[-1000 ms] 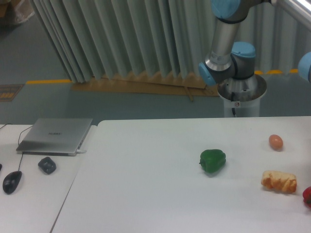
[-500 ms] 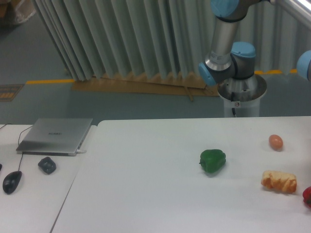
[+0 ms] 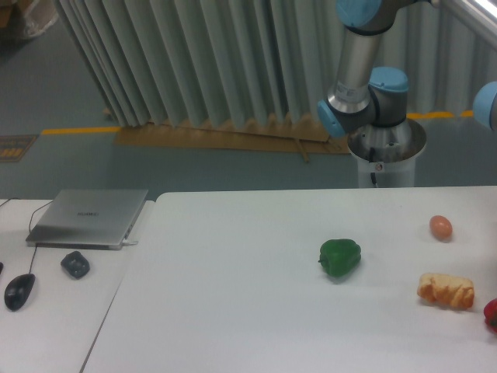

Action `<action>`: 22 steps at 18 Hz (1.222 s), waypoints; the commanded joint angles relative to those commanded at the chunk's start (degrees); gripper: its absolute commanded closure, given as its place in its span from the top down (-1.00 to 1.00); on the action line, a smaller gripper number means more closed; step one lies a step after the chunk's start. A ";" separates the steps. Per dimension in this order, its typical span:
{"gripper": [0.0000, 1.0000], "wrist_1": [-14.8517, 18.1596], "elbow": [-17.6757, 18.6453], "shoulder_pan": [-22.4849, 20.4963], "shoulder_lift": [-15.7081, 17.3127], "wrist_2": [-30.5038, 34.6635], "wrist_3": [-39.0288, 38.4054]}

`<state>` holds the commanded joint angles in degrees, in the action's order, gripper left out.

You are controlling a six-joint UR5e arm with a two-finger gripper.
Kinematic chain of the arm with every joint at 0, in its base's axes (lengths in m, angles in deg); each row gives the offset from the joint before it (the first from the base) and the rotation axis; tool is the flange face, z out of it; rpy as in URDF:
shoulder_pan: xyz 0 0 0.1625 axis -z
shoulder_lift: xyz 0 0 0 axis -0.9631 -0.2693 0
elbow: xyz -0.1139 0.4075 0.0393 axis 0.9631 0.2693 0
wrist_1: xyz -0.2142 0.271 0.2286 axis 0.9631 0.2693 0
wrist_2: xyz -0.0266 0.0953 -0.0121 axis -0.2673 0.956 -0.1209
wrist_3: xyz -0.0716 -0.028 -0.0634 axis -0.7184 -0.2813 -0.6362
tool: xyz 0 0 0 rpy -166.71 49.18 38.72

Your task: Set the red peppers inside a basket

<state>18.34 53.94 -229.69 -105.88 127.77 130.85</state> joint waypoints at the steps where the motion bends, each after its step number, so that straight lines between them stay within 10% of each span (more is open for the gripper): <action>1: 1.00 -0.26 0.18 0.09 -0.09 -0.71 -1.86; 9: 1.00 -9.05 3.34 4.04 -1.14 -5.20 -27.44; 22: 1.00 -9.14 3.26 4.13 -1.93 -5.29 -31.32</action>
<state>9.20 57.19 -225.55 -107.81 122.48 99.53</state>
